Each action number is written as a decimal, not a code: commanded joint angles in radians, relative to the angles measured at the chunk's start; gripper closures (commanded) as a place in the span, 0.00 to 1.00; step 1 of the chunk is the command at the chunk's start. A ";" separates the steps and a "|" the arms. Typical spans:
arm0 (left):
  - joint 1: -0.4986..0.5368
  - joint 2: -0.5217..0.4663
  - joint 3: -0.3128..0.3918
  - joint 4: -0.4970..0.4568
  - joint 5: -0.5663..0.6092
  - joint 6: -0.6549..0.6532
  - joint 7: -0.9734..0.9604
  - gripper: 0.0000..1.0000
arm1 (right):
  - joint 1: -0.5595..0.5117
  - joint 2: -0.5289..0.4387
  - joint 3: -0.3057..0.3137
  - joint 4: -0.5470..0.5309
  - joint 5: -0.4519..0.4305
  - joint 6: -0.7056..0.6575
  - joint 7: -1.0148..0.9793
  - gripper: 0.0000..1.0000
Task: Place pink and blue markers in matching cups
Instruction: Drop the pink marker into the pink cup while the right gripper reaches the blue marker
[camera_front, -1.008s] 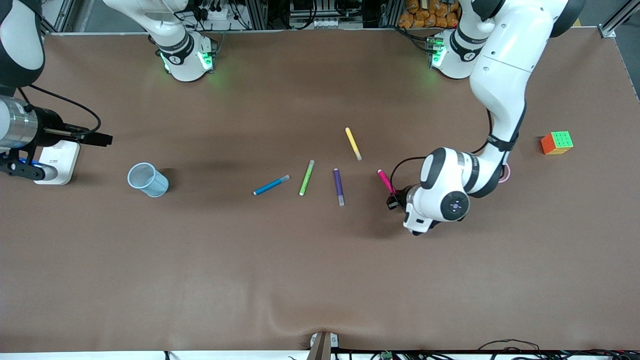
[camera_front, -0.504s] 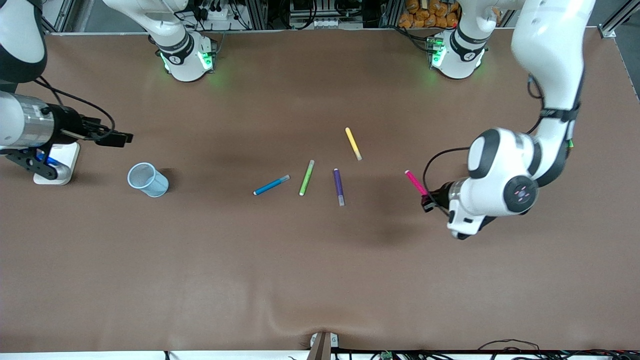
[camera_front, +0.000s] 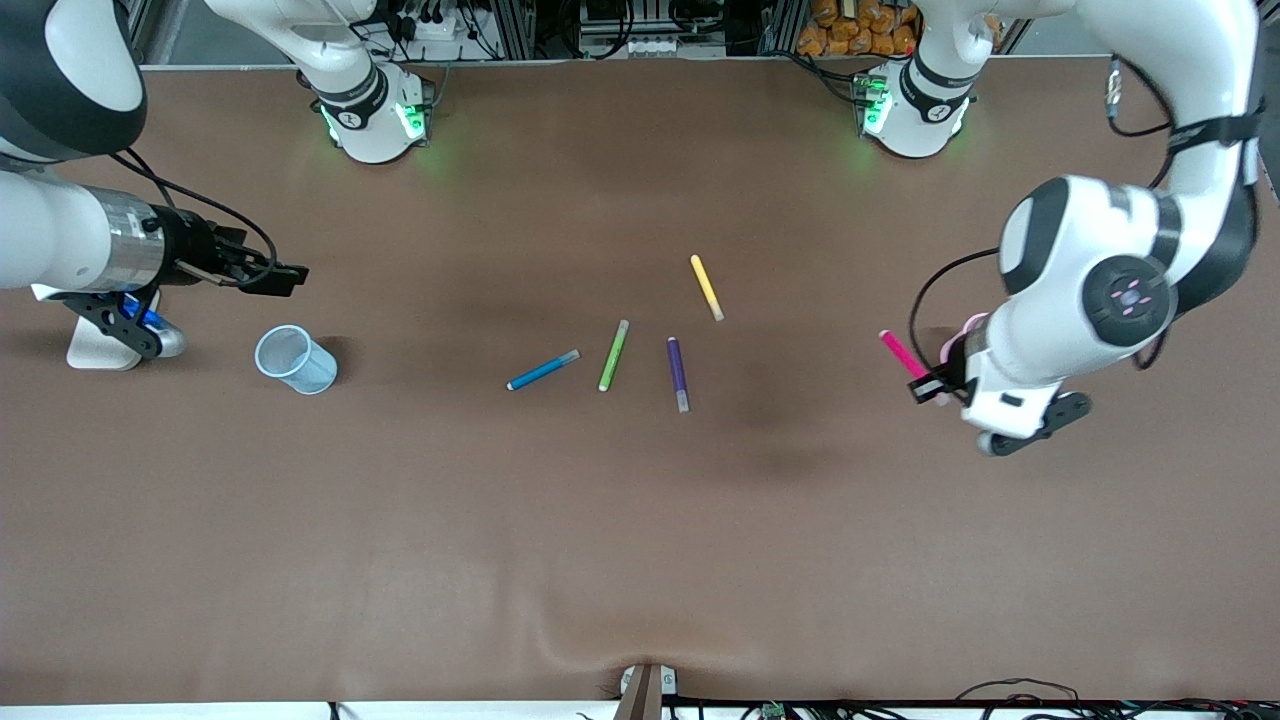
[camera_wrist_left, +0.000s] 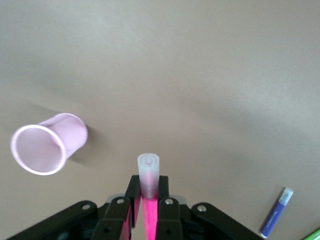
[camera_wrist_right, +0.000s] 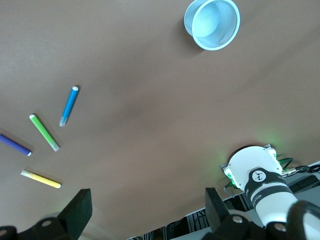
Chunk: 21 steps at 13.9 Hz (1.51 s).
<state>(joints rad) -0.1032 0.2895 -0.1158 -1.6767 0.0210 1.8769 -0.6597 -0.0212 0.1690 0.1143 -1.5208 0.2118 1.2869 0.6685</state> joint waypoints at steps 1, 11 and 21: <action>0.075 -0.151 -0.008 -0.179 0.016 0.098 0.038 1.00 | 0.000 -0.003 0.042 -0.036 0.012 0.044 0.096 0.00; 0.174 -0.384 -0.010 -0.536 0.118 0.375 0.077 1.00 | -0.003 0.082 0.229 -0.352 0.011 0.701 0.390 0.00; 0.259 -0.369 -0.010 -0.778 0.246 0.784 0.127 1.00 | 0.115 0.268 0.307 -0.351 -0.006 0.974 0.690 0.00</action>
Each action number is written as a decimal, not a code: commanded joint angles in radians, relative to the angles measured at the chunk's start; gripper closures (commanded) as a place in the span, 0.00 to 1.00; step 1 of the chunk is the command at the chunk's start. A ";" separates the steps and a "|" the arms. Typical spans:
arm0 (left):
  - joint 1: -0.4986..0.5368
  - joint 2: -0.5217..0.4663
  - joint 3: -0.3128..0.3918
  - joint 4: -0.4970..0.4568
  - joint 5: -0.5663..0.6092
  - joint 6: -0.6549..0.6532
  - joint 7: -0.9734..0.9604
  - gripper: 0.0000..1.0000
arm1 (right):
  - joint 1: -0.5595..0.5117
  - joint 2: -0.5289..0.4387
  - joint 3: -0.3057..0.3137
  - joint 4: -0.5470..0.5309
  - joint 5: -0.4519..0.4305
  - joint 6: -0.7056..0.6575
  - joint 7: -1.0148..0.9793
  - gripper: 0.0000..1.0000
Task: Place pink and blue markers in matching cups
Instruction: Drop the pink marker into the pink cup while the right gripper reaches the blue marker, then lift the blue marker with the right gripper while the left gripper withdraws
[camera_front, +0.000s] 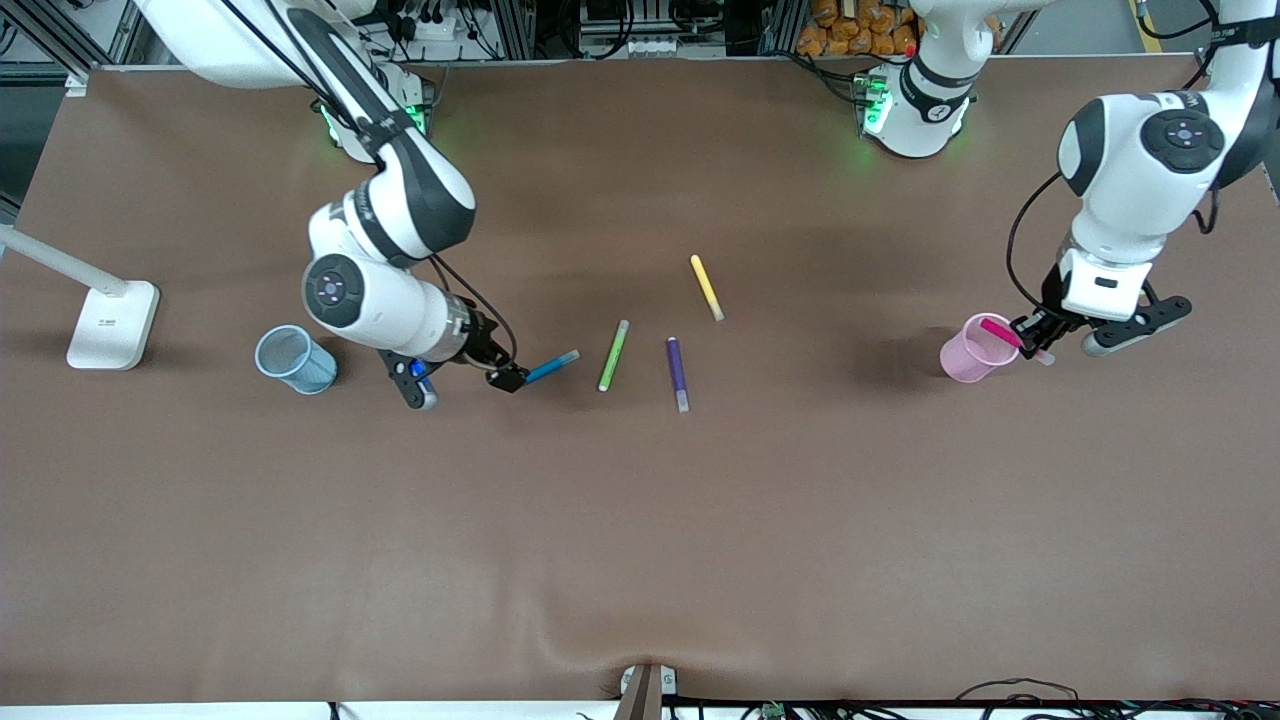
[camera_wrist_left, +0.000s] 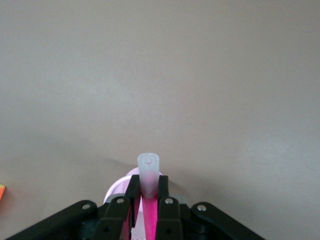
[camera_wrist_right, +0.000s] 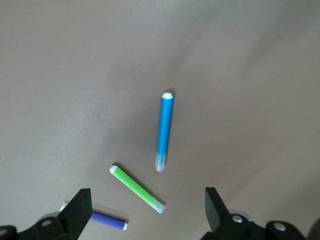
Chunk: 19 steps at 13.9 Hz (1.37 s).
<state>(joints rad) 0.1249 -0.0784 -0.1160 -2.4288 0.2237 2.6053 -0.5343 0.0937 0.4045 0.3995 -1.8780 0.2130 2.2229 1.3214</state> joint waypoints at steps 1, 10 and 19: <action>0.042 0.011 -0.011 -0.030 0.046 0.077 0.002 1.00 | 0.001 0.051 0.031 0.005 -0.009 0.061 0.047 0.00; 0.082 0.092 -0.014 -0.062 0.118 0.193 -0.021 1.00 | 0.080 0.214 0.041 -0.012 -0.303 0.242 0.332 0.00; 0.078 0.085 -0.073 0.005 0.118 0.066 -0.067 0.00 | 0.080 0.295 0.074 -0.007 -0.488 0.317 0.483 0.61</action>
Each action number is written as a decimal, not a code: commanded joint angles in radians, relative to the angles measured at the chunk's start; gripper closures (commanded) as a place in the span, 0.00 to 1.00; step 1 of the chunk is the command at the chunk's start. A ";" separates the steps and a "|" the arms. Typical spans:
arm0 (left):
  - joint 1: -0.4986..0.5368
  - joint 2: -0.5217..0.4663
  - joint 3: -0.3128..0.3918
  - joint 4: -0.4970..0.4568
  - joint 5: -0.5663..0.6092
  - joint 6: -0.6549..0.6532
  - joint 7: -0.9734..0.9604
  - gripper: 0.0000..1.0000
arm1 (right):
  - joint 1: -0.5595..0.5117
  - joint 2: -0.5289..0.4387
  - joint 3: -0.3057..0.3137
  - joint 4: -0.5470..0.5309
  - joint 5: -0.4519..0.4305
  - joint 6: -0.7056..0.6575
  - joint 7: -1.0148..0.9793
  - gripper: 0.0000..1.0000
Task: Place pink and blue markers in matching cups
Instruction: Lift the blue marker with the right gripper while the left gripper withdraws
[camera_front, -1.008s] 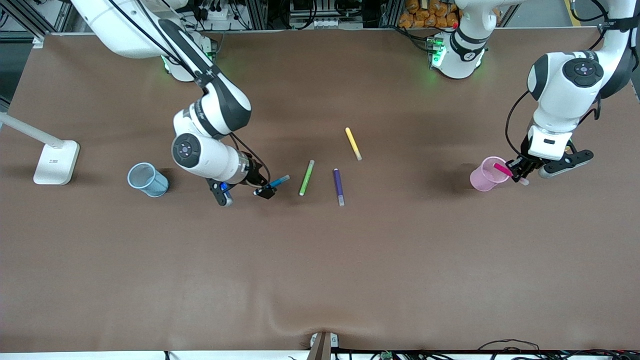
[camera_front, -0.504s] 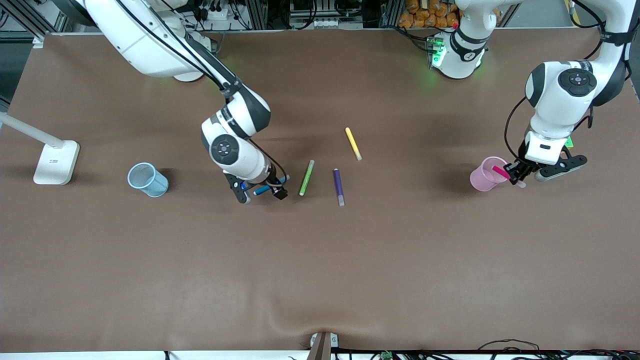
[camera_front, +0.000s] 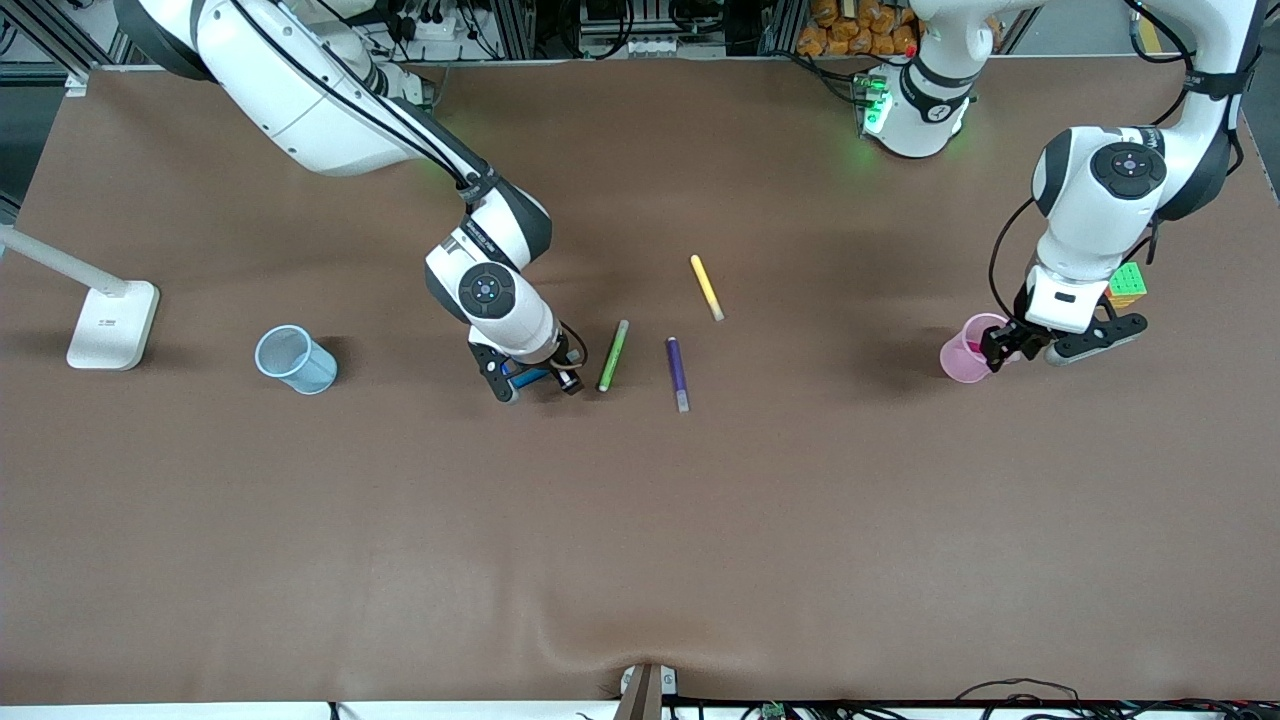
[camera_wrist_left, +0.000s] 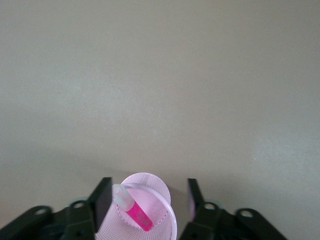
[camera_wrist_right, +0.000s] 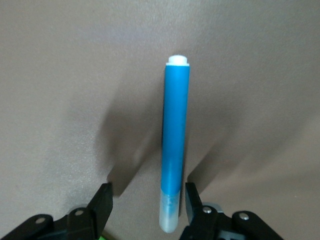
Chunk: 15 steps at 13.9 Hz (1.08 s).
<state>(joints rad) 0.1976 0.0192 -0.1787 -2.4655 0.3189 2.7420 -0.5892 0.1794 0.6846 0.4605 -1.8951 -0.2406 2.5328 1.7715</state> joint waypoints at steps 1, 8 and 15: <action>0.006 -0.013 -0.028 0.078 0.022 -0.137 -0.012 0.00 | -0.006 0.015 0.014 0.010 -0.037 0.007 0.031 0.71; 0.003 -0.002 -0.162 0.304 -0.056 -0.482 -0.014 0.00 | -0.034 -0.017 0.030 0.023 -0.040 -0.076 0.017 1.00; -0.009 0.054 -0.278 0.604 -0.136 -0.786 -0.011 0.00 | -0.106 -0.079 0.006 0.304 0.180 -0.713 -0.338 1.00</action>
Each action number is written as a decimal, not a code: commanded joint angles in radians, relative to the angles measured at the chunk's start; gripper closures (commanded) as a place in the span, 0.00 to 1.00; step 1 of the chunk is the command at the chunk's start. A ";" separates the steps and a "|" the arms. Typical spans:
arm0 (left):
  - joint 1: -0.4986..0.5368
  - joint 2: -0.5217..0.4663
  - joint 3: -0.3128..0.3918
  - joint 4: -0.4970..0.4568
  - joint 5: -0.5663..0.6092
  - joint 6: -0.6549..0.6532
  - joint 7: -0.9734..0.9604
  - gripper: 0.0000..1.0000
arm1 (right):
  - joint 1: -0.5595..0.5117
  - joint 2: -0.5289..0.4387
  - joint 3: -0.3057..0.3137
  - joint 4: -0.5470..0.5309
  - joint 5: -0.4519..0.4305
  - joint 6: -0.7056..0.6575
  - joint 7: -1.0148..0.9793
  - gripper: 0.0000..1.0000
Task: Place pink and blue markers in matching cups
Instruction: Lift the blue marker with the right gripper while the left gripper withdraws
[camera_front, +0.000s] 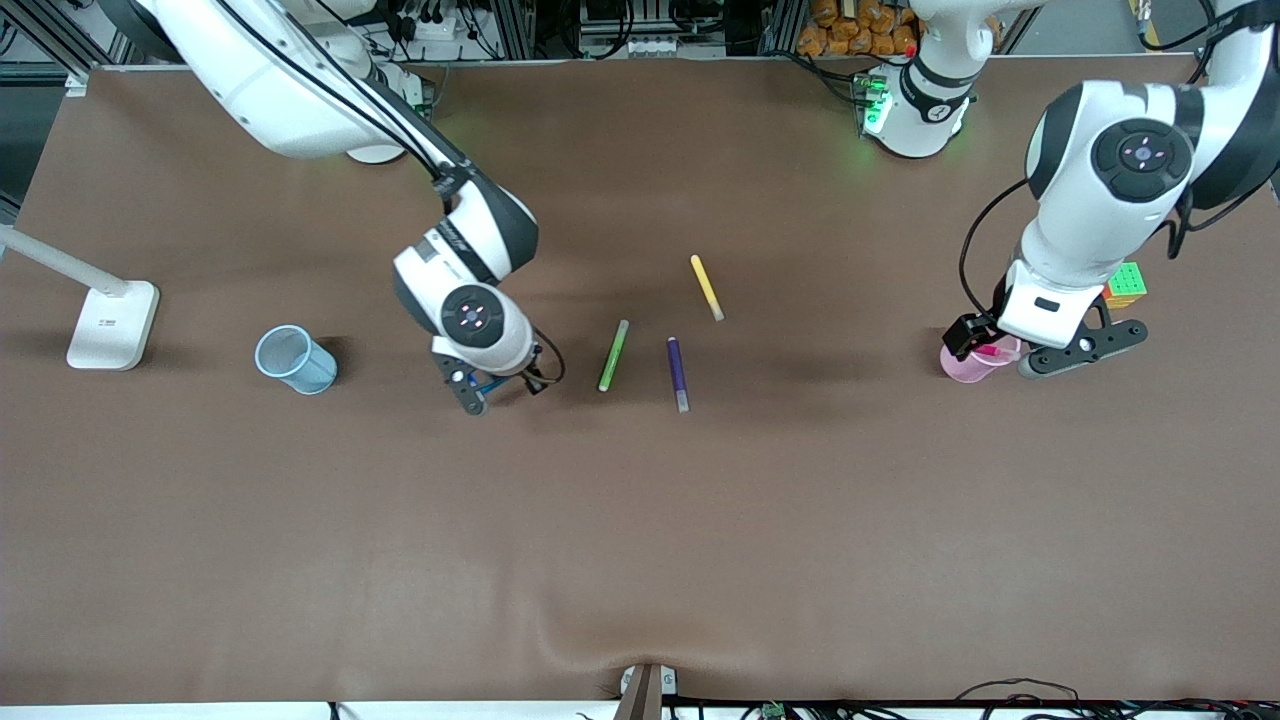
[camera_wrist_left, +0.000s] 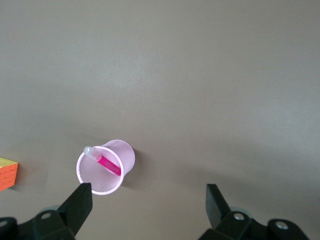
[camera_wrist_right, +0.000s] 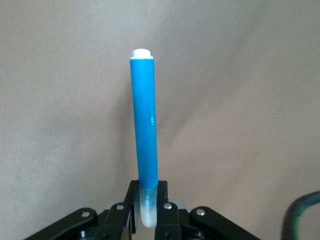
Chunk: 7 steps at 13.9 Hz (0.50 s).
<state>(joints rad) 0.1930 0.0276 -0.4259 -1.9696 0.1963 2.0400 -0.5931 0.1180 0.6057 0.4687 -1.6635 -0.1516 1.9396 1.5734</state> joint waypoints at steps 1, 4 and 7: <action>-0.009 0.061 -0.056 0.159 -0.026 -0.122 -0.007 0.00 | -0.053 -0.007 -0.040 0.096 0.159 -0.179 -0.214 1.00; -0.007 0.135 -0.100 0.311 -0.049 -0.225 -0.005 0.00 | -0.052 -0.058 -0.159 0.116 0.274 -0.276 -0.410 1.00; -0.001 0.137 -0.102 0.373 -0.063 -0.283 0.018 0.00 | -0.050 -0.070 -0.214 0.116 0.330 -0.315 -0.506 1.00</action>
<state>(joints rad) 0.1810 0.1369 -0.5199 -1.6706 0.1529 1.8153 -0.5913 0.0590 0.5534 0.2720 -1.5410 0.1424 1.6432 1.1072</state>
